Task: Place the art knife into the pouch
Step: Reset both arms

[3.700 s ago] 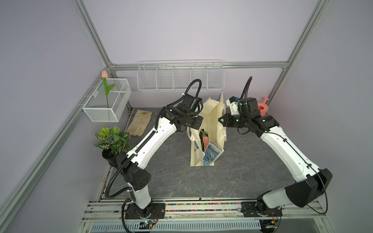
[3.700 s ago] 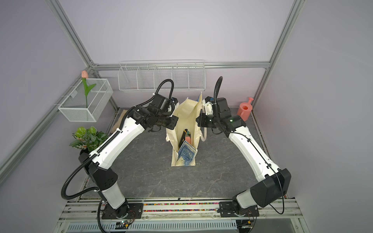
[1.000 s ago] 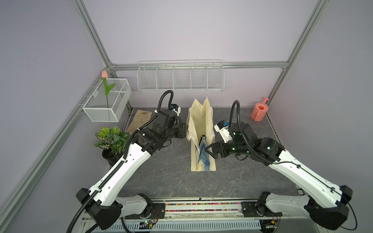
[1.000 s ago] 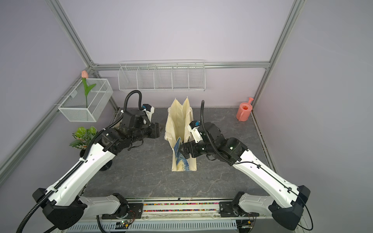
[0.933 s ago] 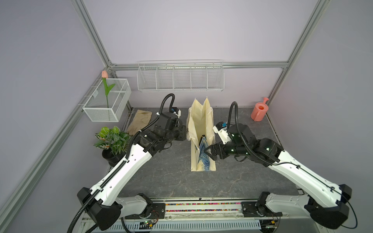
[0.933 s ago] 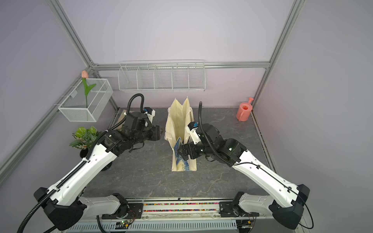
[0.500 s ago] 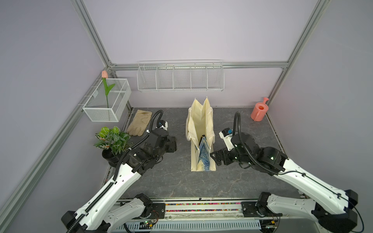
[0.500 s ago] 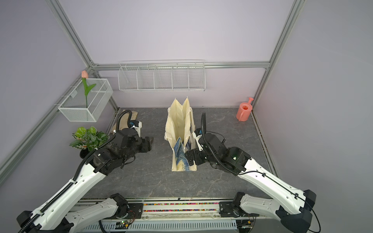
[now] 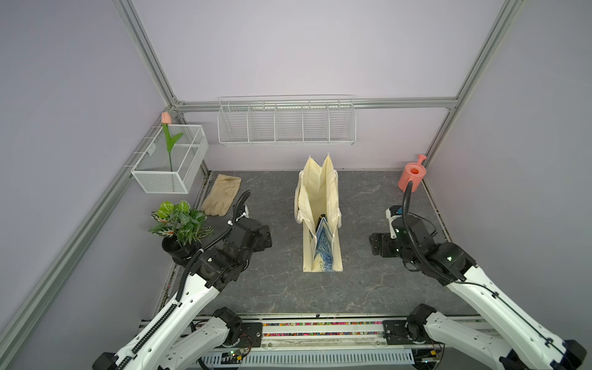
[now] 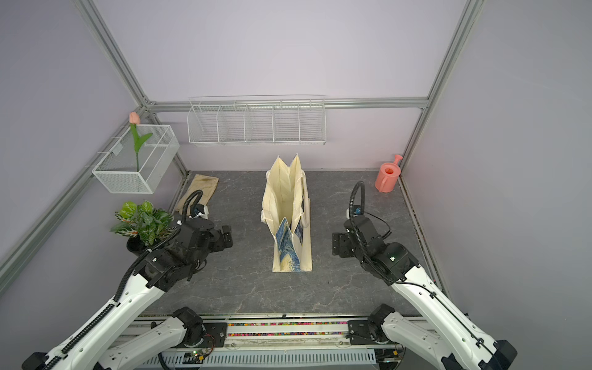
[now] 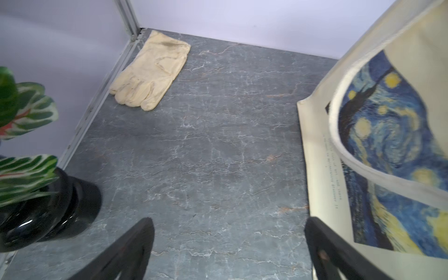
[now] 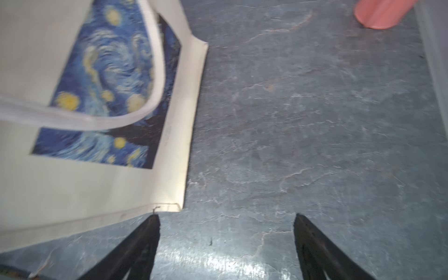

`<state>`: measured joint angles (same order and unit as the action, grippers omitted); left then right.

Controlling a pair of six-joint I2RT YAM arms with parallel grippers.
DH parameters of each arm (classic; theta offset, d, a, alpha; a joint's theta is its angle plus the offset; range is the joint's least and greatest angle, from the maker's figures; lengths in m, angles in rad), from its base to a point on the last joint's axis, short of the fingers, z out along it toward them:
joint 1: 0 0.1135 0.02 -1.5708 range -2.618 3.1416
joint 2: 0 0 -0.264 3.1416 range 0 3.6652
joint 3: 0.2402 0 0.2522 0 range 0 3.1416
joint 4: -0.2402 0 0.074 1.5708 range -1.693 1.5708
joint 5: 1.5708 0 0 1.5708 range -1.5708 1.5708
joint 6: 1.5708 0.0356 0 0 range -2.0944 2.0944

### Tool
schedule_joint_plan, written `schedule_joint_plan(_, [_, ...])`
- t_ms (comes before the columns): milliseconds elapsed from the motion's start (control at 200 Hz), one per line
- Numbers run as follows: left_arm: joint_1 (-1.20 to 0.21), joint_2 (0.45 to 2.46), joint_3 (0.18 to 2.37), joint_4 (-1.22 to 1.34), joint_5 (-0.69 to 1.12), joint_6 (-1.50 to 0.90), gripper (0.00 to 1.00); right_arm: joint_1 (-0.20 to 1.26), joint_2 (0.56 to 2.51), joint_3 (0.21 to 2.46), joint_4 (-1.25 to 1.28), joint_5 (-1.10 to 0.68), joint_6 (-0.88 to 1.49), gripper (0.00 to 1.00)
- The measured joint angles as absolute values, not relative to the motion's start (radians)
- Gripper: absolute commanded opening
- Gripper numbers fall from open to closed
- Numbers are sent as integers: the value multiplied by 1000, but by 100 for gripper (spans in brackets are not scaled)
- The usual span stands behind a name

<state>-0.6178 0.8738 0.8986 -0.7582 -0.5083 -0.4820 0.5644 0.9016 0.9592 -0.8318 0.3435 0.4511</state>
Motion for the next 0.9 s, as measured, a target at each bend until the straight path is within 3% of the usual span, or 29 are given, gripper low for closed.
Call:
schedule_joint_plan(250, [-577, 899, 837, -670, -659, -465, 99, 363, 963, 828, -751, 422, 419, 88])
schedule_joint_plan(470, [-558, 958, 690, -509, -764, -439, 99, 210, 1071, 727, -536, 580, 382, 89])
schedule_joint_plan(600, [-536, 968, 594, -340, -824, -352, 99, 145, 1113, 592, -215, 635, 297, 89])
schedule_joint_plan(750, [-490, 968, 474, -95, -875, -223, 99, 133, 1298, 486, 199, 661, 150, 88])
schedule_joint_plan(900, [-393, 922, 323, 141, -841, -149, 99, 134, 1425, 413, 508, 657, 59, 89])
